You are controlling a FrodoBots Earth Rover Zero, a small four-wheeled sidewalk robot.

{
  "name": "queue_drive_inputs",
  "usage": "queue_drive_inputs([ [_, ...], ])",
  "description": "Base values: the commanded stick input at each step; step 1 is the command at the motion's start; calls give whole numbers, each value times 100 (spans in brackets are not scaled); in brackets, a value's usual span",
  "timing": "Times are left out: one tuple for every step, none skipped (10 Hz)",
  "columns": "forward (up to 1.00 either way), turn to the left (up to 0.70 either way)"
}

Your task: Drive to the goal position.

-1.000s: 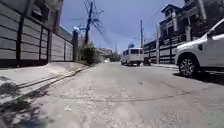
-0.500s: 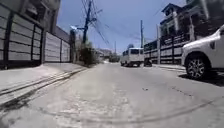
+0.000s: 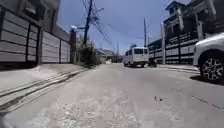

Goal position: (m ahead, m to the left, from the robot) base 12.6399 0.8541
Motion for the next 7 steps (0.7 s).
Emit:
queue_drive_inputs([
  [100,3],
  [100,3],
  [100,3],
  [100,3],
  [100,3],
  [100,3],
  [100,3],
])
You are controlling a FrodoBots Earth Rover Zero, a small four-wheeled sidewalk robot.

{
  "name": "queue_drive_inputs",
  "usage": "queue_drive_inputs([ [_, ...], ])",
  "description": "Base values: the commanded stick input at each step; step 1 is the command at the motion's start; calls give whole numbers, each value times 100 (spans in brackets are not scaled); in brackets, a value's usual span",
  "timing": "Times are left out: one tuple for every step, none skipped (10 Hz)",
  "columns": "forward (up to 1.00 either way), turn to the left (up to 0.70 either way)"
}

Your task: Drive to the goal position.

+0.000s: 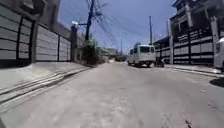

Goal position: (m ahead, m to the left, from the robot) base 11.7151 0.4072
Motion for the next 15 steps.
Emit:
queue_drive_inputs([
  [100,3],
  [100,3],
  [100,3],
  [100,3],
  [100,3],
  [100,3],
  [100,3],
  [100,3],
  [100,3],
  [100,3],
  [100,3],
  [100,3],
  [100,3],
  [100,3],
  [100,-13],
])
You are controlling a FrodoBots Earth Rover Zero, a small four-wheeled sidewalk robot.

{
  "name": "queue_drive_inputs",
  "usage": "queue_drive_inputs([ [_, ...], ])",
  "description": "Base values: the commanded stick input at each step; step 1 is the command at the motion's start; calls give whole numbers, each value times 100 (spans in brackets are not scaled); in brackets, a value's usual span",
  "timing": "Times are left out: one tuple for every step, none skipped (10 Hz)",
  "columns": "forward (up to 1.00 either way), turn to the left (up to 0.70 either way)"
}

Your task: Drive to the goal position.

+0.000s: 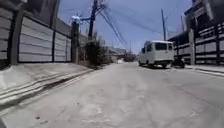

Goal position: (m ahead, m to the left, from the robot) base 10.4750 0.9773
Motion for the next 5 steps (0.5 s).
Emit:
queue_drive_inputs([
  [100,-37],
  [100,-37],
  [100,-37],
  [100,-37],
  [100,-37],
])
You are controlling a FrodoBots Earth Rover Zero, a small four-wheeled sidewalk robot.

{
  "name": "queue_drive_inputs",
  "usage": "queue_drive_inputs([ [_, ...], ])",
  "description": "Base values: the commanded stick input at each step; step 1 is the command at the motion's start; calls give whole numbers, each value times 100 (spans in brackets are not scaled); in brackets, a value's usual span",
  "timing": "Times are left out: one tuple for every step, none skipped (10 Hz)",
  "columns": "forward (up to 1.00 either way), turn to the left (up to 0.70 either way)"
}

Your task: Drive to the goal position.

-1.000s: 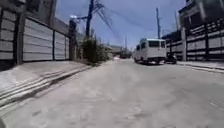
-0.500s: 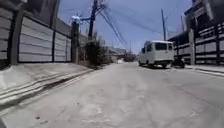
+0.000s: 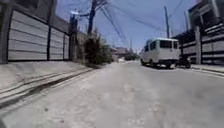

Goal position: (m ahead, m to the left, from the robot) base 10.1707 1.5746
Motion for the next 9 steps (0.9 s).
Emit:
queue_drive_inputs([
  [100,-37],
  [100,-33],
  [100,3],
  [100,3],
  [100,3],
  [100,3],
  [100,3],
  [100,3],
  [100,3],
])
